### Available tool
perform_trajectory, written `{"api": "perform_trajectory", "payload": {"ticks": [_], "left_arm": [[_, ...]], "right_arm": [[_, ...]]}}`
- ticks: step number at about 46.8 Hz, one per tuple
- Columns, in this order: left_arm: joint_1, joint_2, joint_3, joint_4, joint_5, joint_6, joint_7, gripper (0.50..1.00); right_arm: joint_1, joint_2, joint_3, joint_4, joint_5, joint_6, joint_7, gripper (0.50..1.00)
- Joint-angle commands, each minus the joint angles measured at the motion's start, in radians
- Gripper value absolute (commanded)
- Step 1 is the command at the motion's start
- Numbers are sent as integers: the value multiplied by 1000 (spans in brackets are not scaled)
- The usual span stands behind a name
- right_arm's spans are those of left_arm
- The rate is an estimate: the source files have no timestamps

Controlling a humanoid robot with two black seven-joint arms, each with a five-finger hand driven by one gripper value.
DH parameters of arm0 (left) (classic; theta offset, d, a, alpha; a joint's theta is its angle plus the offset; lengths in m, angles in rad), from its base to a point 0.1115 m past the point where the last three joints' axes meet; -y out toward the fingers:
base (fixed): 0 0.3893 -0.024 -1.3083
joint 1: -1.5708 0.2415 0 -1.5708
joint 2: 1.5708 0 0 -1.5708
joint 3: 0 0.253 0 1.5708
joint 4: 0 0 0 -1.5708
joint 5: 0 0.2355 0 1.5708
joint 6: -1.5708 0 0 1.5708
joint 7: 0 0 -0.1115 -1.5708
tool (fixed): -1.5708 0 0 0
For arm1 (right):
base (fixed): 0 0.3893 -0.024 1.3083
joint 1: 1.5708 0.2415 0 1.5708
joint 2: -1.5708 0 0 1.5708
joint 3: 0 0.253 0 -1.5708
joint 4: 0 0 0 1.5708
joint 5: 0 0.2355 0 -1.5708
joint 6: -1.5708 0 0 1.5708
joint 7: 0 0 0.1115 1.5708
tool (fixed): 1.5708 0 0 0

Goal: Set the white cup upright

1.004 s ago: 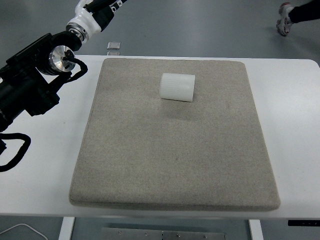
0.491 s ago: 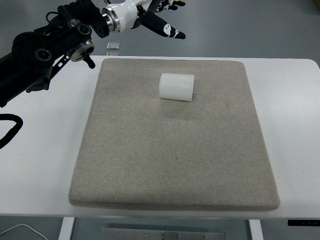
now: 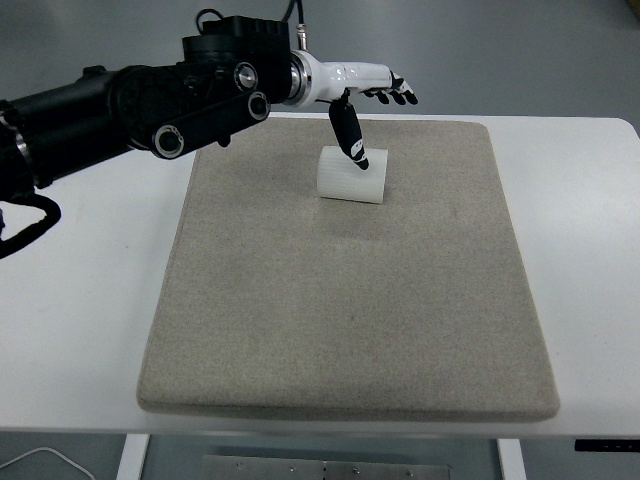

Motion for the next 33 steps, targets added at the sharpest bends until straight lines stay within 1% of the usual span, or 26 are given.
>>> {"api": "perform_trajectory", "payload": {"ticks": [1, 3, 8, 12, 21, 33], "left_arm": [[2, -67, 7, 87, -3, -9, 5, 986], [4, -97, 9, 133, -2, -11, 6, 984], [14, -97, 12, 229, 1, -12, 5, 973], [20, -97, 22, 260, 1, -12, 3, 973], [50, -97, 29, 260, -8, -8, 3, 973], [57, -97, 29, 245, -13, 0, 0, 973]], "right_arm": [[0, 0, 0, 0, 0, 0, 0, 930], [0, 0, 0, 0, 0, 0, 0, 930], [0, 0, 0, 0, 0, 0, 0, 930], [0, 0, 0, 0, 0, 0, 0, 930], [0, 0, 0, 0, 0, 0, 0, 930], [0, 0, 0, 0, 0, 0, 0, 930]]}}
